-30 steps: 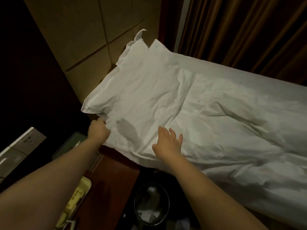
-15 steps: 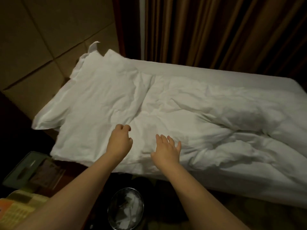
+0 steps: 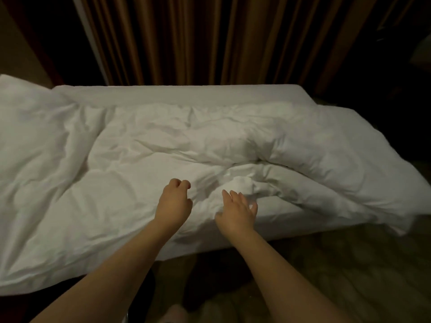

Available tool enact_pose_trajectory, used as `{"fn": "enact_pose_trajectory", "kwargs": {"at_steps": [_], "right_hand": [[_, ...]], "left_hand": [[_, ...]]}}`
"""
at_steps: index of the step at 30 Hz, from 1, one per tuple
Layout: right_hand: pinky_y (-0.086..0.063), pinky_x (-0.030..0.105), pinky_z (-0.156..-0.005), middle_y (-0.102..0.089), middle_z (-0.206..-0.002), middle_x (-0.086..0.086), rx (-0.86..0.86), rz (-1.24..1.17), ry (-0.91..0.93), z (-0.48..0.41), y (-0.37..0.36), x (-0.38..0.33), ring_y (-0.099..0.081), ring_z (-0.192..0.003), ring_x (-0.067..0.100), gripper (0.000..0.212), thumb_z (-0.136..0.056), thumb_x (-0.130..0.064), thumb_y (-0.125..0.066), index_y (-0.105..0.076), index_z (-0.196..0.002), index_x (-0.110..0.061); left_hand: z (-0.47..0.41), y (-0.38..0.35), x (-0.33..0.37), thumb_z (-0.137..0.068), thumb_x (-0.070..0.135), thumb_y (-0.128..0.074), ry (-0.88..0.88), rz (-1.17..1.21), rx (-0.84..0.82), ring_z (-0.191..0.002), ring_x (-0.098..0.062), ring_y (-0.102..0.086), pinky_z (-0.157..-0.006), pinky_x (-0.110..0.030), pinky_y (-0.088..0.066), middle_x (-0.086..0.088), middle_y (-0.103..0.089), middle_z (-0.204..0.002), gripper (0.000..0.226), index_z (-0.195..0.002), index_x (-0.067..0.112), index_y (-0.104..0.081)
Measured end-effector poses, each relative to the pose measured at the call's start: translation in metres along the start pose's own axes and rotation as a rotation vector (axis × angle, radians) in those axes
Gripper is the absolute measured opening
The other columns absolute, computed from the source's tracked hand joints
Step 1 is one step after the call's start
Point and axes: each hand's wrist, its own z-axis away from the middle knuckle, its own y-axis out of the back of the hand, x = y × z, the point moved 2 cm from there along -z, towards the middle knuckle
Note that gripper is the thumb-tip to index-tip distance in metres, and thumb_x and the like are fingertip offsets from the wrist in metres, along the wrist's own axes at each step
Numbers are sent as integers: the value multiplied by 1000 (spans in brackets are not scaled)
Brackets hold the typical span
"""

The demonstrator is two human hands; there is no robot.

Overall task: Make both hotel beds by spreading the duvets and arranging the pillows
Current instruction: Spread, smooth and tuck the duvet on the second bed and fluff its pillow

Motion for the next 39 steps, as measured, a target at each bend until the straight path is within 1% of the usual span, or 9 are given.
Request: {"fn": "enact_pose_trajectory", "kwargs": {"at_steps": [6, 11, 16, 20, 24, 28, 31, 34, 39], "right_hand": [[0, 52, -116, -12, -159, -2, -6, -26, -106, -33, 9, 59, -7, -146, 21, 64, -96, -27, -44, -13, -151, -27], [-1, 52, -117, -10, -160, -2, -17, -33, -235, -94, 29, 117, -6, -147, 22, 63, -97, -30, -43, -12, -151, -27], [2, 51, -116, -9, -160, -2, 57, -44, -290, -156, 78, 160, -4, -147, 21, 64, -98, -32, -45, -12, -152, -26], [1, 49, -116, -11, -159, -4, 161, -94, -423, -173, 113, 215, -7, -147, 20, 64, -97, -31, -45, -12, -152, -27], [-2, 49, -117, -13, -159, -4, 157, -138, -613, -154, 120, 279, -11, -146, 20, 65, -96, -33, -46, -12, -151, -28], [-3, 50, -118, -13, -159, -4, 191, -181, -719, -141, 134, 347, -10, -146, 20, 63, -97, -34, -44, -11, -151, -29], [-2, 50, -117, -12, -159, -4, 228, -195, -722, -136, 146, 406, -9, -147, 21, 64, -98, -36, -45, -11, -151, -30], [-2, 50, -118, -11, -160, -3, 211, -200, -690, -126, 156, 466, -7, -147, 22, 65, -97, -40, -45, -10, -151, -30], [-7, 48, -119, -12, -160, -2, 193, -203, -678, -95, 172, 585, -11, -147, 23, 65, -97, -42, -45, -11, -151, -30]], "left_hand": [[-54, -52, 52, -86, 4, -55, -102, 5, -86, -103, -28, -51, -79, -27, -39, -12, -49, -123, 39, -125, 7, -53], [-120, -99, 102, -85, 4, -55, -196, 32, -180, -106, -28, -50, -80, -27, -38, -11, -51, -120, 39, -123, 9, -54], [-198, -129, 175, -85, 8, -55, -348, -3, -248, -107, -26, -52, -84, -28, -39, -8, -52, -122, 40, -125, 11, -53], [-235, -159, 252, -85, 6, -55, -528, 2, -335, -108, -28, -52, -89, -30, -40, -10, -49, -126, 45, -130, 10, -50], [-233, -188, 321, -85, 4, -52, -650, 3, -420, -108, -27, -51, -87, -30, -41, -10, -48, -125, 46, -131, 12, -49], [-226, -219, 391, -90, 11, -51, -767, -38, -449, -116, -24, -47, -93, -27, -39, -8, -44, -132, 47, -136, 13, -44], [-220, -244, 447, -91, 14, -51, -807, -54, -445, -119, -24, -46, -94, -27, -39, -9, -43, -135, 49, -139, 12, -41], [-207, -273, 500, -90, 14, -52, -777, -70, -445, -119, -24, -47, -96, -26, -38, -9, -43, -136, 51, -140, 12, -40], [-173, -324, 597, -93, 16, -50, -745, -79, -433, -122, -19, -45, -99, -22, -35, -5, -41, -138, 52, -142, 15, -36]]}}
